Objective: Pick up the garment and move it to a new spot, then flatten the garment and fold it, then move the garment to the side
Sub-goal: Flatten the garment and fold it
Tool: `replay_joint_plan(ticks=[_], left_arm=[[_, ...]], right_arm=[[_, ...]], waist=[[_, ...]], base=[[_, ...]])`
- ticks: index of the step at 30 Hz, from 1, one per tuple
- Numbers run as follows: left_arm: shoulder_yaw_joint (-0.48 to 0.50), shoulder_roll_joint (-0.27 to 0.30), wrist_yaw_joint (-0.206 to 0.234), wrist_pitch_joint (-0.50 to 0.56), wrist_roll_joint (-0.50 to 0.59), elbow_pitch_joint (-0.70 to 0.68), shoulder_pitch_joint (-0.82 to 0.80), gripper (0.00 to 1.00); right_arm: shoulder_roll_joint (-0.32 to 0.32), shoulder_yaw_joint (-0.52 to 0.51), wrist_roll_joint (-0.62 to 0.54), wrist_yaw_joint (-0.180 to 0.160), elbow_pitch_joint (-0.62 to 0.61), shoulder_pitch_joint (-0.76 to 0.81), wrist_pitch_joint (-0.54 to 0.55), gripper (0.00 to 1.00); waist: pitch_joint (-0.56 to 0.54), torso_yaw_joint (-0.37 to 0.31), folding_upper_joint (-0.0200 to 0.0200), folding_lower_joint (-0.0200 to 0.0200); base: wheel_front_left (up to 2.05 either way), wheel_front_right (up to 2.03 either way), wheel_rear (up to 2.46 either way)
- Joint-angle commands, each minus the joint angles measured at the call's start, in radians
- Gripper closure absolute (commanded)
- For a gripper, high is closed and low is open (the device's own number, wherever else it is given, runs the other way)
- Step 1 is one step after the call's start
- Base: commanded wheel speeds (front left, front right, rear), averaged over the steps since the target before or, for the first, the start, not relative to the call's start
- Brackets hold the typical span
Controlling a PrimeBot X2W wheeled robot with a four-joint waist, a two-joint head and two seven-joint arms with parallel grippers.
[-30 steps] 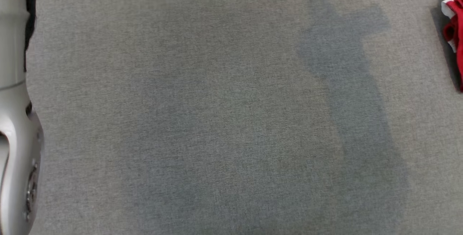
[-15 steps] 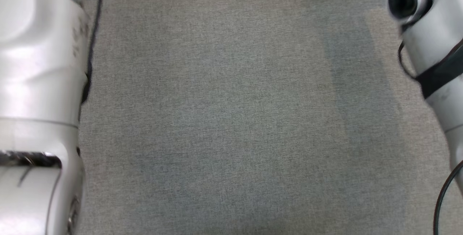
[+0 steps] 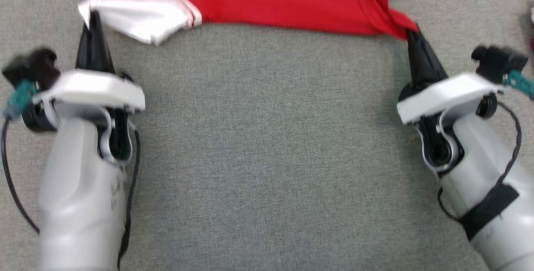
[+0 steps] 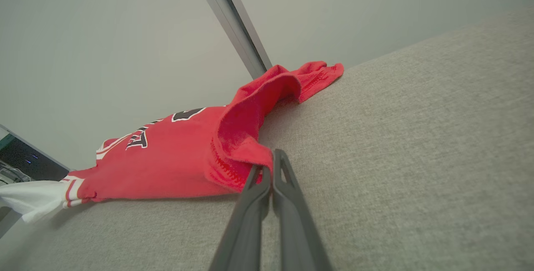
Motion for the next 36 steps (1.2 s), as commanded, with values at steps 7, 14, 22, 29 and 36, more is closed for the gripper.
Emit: replay_joint_plan(ticks=[7,14,22,29,36], left_arm=[[0.004,0.002,0.013,-0.004,-0.038,-0.252,0.344,1.00],[-0.073,0.003,0.072,-0.004,-0.054,-0.440,0.591,1.00],[-0.177,0.005,0.163,0.063,-0.012,-0.657,0.875,1.00],[-0.194,0.057,0.221,0.229,0.017,-0.874,1.041,1.00],[-0.206,0.083,0.263,0.352,0.035,-1.038,1.091,1.00]], right_arm=[[-0.018,-0.052,-0.003,0.000,-0.145,0.310,-0.002,1.00],[-0.035,-0.100,0.011,0.000,-0.228,0.516,-0.002,1.00],[-0.068,-0.157,0.008,0.000,-0.324,0.750,0.046,1.00],[-0.051,-0.249,-0.038,0.000,-0.418,0.914,0.125,1.00],[0.017,-0.339,-0.094,0.000,-0.527,0.999,0.223,1.00]], waist=[[-0.139,-0.004,0.0000,0.0000],[-0.238,0.006,0.0000,0.0000],[-0.327,0.042,0.0000,0.0000],[-0.365,0.079,0.0000,0.0000],[-0.364,0.077,0.0000,0.0000]], base=[[0.00,0.00,0.00],[0.00,0.00,0.00],[0.00,0.00,0.00],[0.00,0.00,0.00],[0.00,0.00,0.00]])
